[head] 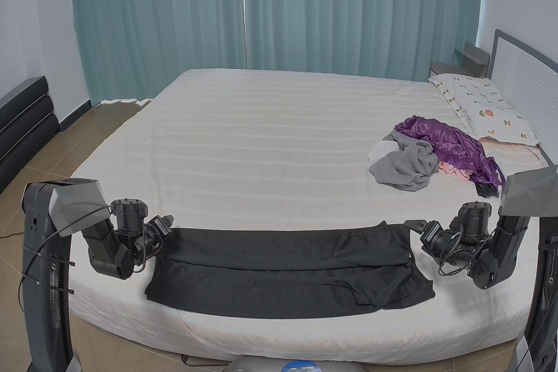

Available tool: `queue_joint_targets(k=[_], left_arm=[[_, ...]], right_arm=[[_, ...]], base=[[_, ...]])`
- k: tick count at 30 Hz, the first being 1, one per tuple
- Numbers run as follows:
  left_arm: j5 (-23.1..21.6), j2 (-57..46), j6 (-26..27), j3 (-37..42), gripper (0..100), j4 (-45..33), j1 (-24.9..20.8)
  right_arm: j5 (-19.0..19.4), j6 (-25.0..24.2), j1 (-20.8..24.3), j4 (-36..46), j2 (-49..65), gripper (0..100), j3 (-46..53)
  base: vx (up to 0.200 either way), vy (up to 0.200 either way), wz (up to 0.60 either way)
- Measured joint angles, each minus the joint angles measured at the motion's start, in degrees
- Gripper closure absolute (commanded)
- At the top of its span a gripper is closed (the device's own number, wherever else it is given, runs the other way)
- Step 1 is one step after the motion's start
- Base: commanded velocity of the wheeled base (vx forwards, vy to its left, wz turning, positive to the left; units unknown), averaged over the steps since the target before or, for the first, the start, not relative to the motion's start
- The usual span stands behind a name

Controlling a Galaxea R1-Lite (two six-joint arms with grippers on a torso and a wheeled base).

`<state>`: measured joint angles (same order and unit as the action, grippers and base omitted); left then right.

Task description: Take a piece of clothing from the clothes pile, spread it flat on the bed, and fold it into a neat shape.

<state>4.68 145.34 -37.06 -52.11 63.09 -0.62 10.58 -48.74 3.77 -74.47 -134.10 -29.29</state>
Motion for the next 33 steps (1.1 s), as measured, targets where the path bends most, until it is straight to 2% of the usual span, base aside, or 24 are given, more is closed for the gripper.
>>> queue_joint_targets(k=[4, 8, 15, 19, 30, 31, 33], left_arm=[[0.0, -0.3, -3.7, 0.0, 0, 0.0, 0.0], [-0.3, -1.2, -7.1, 0.2, 0, 0.0, 0.5], [-0.5, -2.1, -8.4, 0.5, 0, 0.1, 1.9], [-0.6, -2.2, -8.4, 0.4, 0, 0.5, 2.5], [-0.7, -2.0, -8.4, 0.0, 0, 0.8, 2.9], [-0.7, -2.0, -8.4, 0.0, 0, 0.8, 2.9], [-0.7, -2.0, -8.4, 0.0, 0, 0.7, 2.9]], right_arm=[[-0.1, 4.1, 1.7, 2.2, 0.7, 0, -1.9], [-0.3, 9.5, 4.3, 8.1, 1.0, 0, -6.0], [-0.5, 16.3, 7.1, 15.5, -0.9, 0, -16.0], [-0.6, 18.2, 7.2, 17.3, -3.1, 0, -19.5], [-0.7, 18.6, 7.0, 18.6, -8.0, 0, -25.0], [-0.7, 18.7, 7.0, 18.6, -8.2, 100, -25.1], [-0.8, 19.0, 7.0, 18.7, -8.6, 100, -25.2]], base=[[0.0, 0.0, 0.0], [0.0, 0.0, 0.0], [0.0, 0.0, 0.0], [0.0, 0.0, 0.0], [0.0, 0.0, 0.0], [0.0, 0.0, 0.0], [0.0, 0.0, 0.0]])
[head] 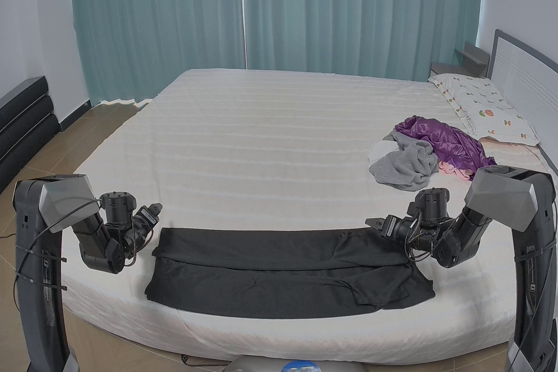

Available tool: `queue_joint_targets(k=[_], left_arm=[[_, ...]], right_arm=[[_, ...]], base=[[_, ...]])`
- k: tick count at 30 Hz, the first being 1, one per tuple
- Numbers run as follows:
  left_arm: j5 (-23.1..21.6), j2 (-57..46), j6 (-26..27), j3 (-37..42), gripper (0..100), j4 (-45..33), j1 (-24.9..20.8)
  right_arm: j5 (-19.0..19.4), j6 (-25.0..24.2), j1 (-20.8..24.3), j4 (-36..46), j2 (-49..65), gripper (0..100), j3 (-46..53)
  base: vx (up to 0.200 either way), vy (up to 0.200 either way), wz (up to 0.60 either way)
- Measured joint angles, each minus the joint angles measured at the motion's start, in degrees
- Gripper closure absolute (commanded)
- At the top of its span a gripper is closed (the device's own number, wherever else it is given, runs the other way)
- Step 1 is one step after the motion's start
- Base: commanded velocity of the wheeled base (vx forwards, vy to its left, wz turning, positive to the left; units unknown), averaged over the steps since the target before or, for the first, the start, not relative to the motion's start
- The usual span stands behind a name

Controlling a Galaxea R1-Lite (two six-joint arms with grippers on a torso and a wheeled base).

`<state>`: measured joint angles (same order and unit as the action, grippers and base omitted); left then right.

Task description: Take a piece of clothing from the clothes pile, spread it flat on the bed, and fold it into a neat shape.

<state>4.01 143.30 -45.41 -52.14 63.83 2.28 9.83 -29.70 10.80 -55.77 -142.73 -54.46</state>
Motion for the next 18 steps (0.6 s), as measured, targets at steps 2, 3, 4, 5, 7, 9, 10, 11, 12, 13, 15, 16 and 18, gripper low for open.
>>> queue_joint_targets(k=[2, 3, 4, 5, 7, 9, 10, 11, 12, 13, 15, 16, 18], left_arm=[[0.0, 0.0, 0.0, 0.0, 0, 0.0, 0.0], [0.0, 0.0, 0.0, 0.0, 0, 0.0, -0.1], [0.0, 0.0, 0.1, 0.0, 0, 0.0, -0.1], [0.0, 0.0, 0.1, 0.0, 0, 0.0, -0.1], [0.0, 0.0, 0.1, 0.0, 0, 0.0, -0.1], [0.0, 0.0, 0.4, 0.0, 0, 0.0, -0.1], [0.0, 0.0, 0.7, 0.0, 0, 0.0, -0.1], [0.0, 0.0, 1.0, 0.1, 0, 0.0, -0.1], [0.0, 0.0, 1.1, 0.1, 0, 0.0, -0.1], [0.0, 0.0, 1.2, 0.2, 0, 0.0, -0.1], [0.0, 0.0, 1.2, 0.2, 0, 0.0, -0.2], [0.0, 0.0, 1.2, 0.3, 0, 0.0, -0.2], [0.0, 0.0, 1.2, 0.3, 0, 0.0, -0.2]], right_arm=[[-0.1, 0.3, -0.1, -0.3, -0.4, 100, 0.0], [-0.2, 0.4, -0.1, -0.4, -0.5, 100, 0.0], [-0.4, 0.4, -0.2, -0.5, -0.6, 100, 0.0], [-0.5, 0.4, -0.3, -0.5, -0.7, 100, 0.0], [-0.6, 0.4, -0.6, -0.6, -0.8, 100, 0.0], [-0.7, 0.4, -0.8, -0.6, -0.8, 100, 0.1], [-0.8, 0.3, -0.9, -0.7, -0.8, 100, 0.2], [-0.8, 0.3, -1.1, -0.7, -0.8, 100, 0.2], [-0.9, 0.3, -1.1, -0.8, -0.8, 100, 0.3], [-1.0, 0.3, -1.2, -0.9, -0.8, 100, 0.3], [-1.4, 0.3, -1.3, -1.0, -0.8, 100, 0.4], [-1.8, 0.3, -1.4, -1.2, -0.8, 100, 0.4], [-2.3, 0.3, -1.4, -1.3, -0.8, 100, 0.4]], base=[[0.0, 0.0, 0.0], [0.0, 0.0, 0.0], [0.0, 0.0, 0.0], [0.0, 0.0, 0.0], [0.0, 0.0, 0.0], [0.0, 0.0, 0.0], [0.0, 0.0, 0.0], [0.0, 0.0, 0.0], [0.0, 0.0, 0.0], [0.0, 0.0, 0.0], [0.0, 0.0, 0.0], [0.0, 0.0, 0.0], [0.0, 0.0, 0.0]])
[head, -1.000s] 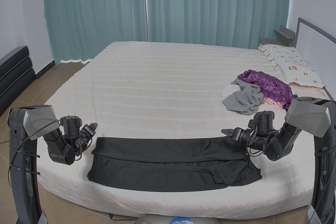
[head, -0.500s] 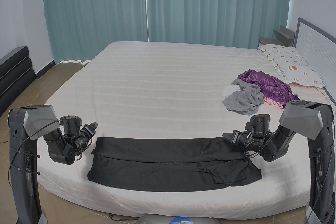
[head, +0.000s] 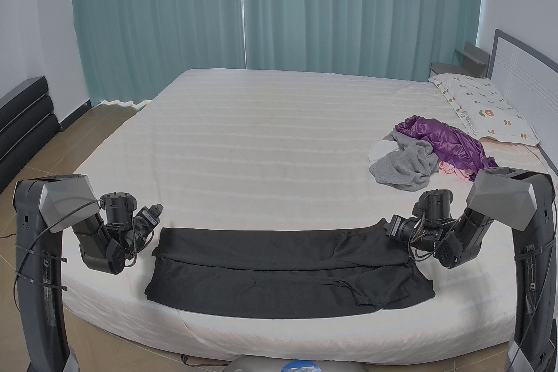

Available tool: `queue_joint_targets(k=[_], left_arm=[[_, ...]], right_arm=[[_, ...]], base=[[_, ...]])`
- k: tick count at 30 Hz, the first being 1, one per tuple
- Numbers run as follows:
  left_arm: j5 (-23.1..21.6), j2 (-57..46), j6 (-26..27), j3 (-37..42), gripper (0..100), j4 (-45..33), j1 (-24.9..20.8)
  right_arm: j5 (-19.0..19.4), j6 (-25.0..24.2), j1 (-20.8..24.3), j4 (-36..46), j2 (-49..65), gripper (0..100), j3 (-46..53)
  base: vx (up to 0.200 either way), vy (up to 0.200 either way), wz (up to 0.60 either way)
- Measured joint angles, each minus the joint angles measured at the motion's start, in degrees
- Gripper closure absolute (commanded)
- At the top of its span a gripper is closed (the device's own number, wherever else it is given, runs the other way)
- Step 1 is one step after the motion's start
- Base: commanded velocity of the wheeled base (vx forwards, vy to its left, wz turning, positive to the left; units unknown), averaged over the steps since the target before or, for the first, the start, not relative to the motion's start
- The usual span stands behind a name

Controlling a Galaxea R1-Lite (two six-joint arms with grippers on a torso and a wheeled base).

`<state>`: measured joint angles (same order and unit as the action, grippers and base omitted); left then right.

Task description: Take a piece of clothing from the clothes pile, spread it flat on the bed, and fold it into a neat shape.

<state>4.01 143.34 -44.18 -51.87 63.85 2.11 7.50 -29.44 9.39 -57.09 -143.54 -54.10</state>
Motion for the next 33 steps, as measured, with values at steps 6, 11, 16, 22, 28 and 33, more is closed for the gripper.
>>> queue_joint_targets(k=[6, 11, 16, 22, 28, 33], left_arm=[[0.0, 0.0, 0.0, 0.0, 0, 0.0, 0.0], [0.1, 0.1, 0.0, -0.1, 0, 0.0, 0.0], [0.2, 0.3, 0.1, -0.2, 0, 0.0, 0.0], [0.3, 0.3, 0.1, -0.3, 0, 0.0, 0.0], [0.3, 0.4, 0.1, -0.3, 0, 0.0, 0.0], [0.3, 0.4, 0.1, -0.2, 0, 0.0, 0.0]], right_arm=[[-1.8, 0.0, -0.1, 0.1, 0.0, 100, -0.3], [-2.5, 0.1, -0.2, 0.1, -0.2, 100, -0.4], [-2.5, 0.1, 0.0, 0.5, -0.4, 0, -0.5], [-2.5, 0.1, 0.2, 0.5, -0.1, 0, -0.8], [-2.5, 0.2, 0.9, 2.5, 2.6, 0, -2.1], [-3.3, 0.4, 5.4, 5.5, 5.7, 0, -2.7]], base=[[0.0, 0.0, 0.0], [0.0, 0.0, 0.0], [0.0, 0.0, 0.0], [0.0, 0.0, 0.0], [0.0, 0.0, 0.0], [0.0, 0.0, 0.0]])
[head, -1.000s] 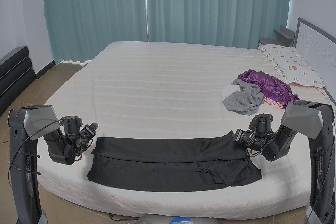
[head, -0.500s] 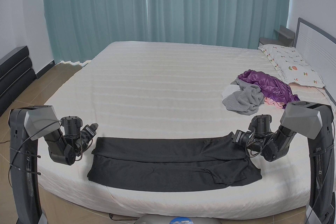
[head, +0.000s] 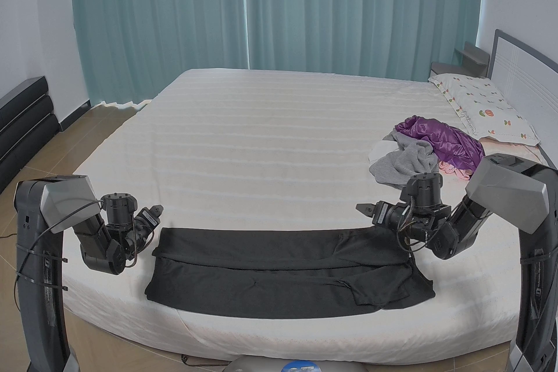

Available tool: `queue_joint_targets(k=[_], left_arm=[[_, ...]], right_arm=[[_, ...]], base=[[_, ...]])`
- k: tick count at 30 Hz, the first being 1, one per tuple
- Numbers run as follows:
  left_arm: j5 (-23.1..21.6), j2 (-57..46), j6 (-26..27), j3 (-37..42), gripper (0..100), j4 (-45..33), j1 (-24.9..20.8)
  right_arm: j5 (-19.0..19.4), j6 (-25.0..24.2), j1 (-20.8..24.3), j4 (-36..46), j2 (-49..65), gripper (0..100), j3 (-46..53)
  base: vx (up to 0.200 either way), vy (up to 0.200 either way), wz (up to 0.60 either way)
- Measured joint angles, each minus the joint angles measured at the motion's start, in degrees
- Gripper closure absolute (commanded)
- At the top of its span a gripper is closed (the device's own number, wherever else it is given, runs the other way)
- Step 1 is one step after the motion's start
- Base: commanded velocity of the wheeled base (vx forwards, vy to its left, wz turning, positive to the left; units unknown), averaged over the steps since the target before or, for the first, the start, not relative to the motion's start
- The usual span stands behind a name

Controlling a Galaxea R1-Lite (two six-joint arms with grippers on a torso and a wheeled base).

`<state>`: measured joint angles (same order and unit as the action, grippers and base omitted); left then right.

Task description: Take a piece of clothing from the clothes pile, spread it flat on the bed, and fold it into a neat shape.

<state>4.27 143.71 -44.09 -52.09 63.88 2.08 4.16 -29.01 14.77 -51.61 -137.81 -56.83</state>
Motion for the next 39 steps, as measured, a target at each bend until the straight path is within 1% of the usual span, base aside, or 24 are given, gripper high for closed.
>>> queue_joint_targets(k=[5, 10, 17, 20, 24, 30, 31, 36, 39], left_arm=[[0.0, 0.0, 0.0, 0.2, 0, 0.0, 0.0], [-0.1, 0.0, 0.0, 0.4, 0, 0.1, 0.0], [-0.1, 0.0, 0.0, 0.4, 0, 0.1, 0.0], [-0.1, 0.0, 0.0, 0.5, 0, 0.1, 0.0], [-0.1, 0.0, 0.0, 0.5, 0, 0.1, -0.1], [0.0, 0.0, 0.0, 0.4, 0, 0.1, -0.1], [0.0, 0.0, 0.0, 0.4, 0, 0.1, -0.1], [0.0, 0.0, 0.0, 0.4, 0, 0.1, -0.1], [0.0, 0.0, 0.0, 0.4, 0, 0.1, -0.1]], right_arm=[[-1.7, 3.1, 4.8, 0.9, 0.3, 0, -0.2], [-3.6, 5.8, 7.1, 1.9, -1.9, 0, -2.0], [-4.2, 8.1, 8.3, 7.5, -3.5, 0, -5.6], [-4.8, 8.7, 9.2, 7.8, -4.5, 0, -6.8], [-7.0, 10.9, 10.1, 7.3, -6.1, 0, -7.9], [-8.4, 12.8, 10.3, 7.3, -7.4, 0, -9.5], [-8.4, 12.9, 10.3, 7.3, -7.6, 100, -9.7], [-8.6, 13.3, 10.4, 7.8, -8.1, 100, -10.4], [-9.7, 13.7, 10.4, 7.8, -8.4, 100, -10.7]], base=[[0.0, 0.0, 0.0], [0.0, 0.0, 0.0], [0.0, 0.0, 0.0], [0.0, 0.0, 0.0], [0.0, 0.0, 0.0], [0.0, 0.0, 0.0], [0.0, 0.0, 0.0], [0.0, 0.0, 0.0], [0.0, 0.0, 0.0]])
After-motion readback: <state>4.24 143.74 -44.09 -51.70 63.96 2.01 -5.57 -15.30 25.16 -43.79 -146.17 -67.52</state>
